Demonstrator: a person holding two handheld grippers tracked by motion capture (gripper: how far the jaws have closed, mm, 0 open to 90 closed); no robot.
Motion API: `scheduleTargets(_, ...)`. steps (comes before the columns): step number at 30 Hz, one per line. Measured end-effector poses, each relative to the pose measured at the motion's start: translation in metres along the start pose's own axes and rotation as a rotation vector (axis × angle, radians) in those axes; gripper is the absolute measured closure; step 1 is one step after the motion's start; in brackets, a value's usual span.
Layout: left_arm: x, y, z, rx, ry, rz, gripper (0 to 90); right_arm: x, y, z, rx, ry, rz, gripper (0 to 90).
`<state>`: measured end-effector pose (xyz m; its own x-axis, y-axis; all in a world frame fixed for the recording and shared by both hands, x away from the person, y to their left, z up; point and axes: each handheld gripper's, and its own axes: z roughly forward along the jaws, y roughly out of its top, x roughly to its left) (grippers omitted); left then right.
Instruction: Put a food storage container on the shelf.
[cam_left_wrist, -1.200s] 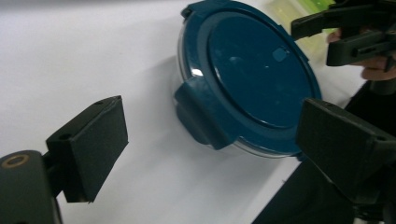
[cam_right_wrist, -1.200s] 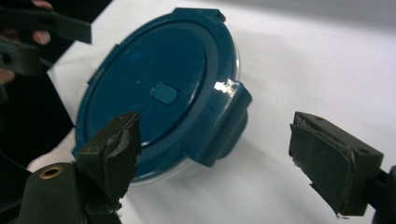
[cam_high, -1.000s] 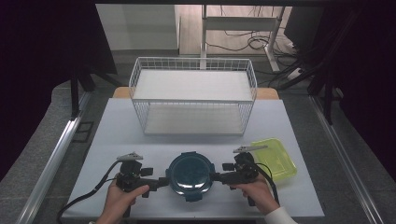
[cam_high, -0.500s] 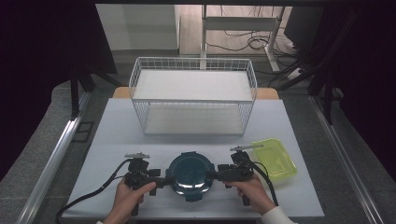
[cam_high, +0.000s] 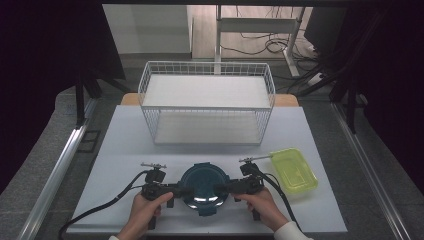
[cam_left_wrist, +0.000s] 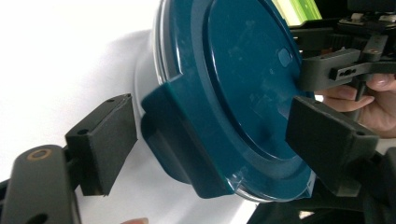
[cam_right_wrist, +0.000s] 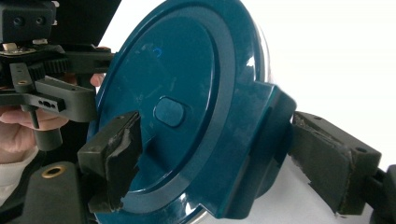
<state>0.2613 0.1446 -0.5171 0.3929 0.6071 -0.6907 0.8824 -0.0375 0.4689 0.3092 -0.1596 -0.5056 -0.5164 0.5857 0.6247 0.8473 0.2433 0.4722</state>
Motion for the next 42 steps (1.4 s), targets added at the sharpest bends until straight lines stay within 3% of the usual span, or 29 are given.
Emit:
scheduleTargets(3, 0.000, -0.001, 0.002, 0.006, -0.020, -0.020, 19.6, -0.001, -0.001, 0.002, 0.009, 0.015, 0.017, 19.8)
scheduleTargets(5, 0.000, -0.001, 0.003, 0.002, -0.007, -0.031, 22.6, -0.001, -0.001, 0.002, 0.019, 0.033, 0.053, 22.2)
scheduleTargets(13, -0.001, -0.001, 0.001, -0.011, -0.002, -0.098, 28.1, -0.001, -0.002, 0.000, 0.022, 0.027, 0.138, 26.4)
scheduleTargets(28, -0.012, -0.006, -0.006, -0.059, 0.013, -0.063, 36.6, 0.002, -0.007, -0.011, -0.005, 0.032, 0.204, 34.0)
scheduleTargets(32, -0.018, -0.006, -0.008, -0.061, 0.035, -0.038, 37.2, 0.003, -0.009, -0.014, -0.011, 0.034, 0.225, 35.3)
scheduleTargets(42, -0.021, -0.004, -0.014, -0.089, 0.036, -0.025, 39.4, 0.008, -0.008, -0.016, -0.025, 0.033, 0.208, 36.0)
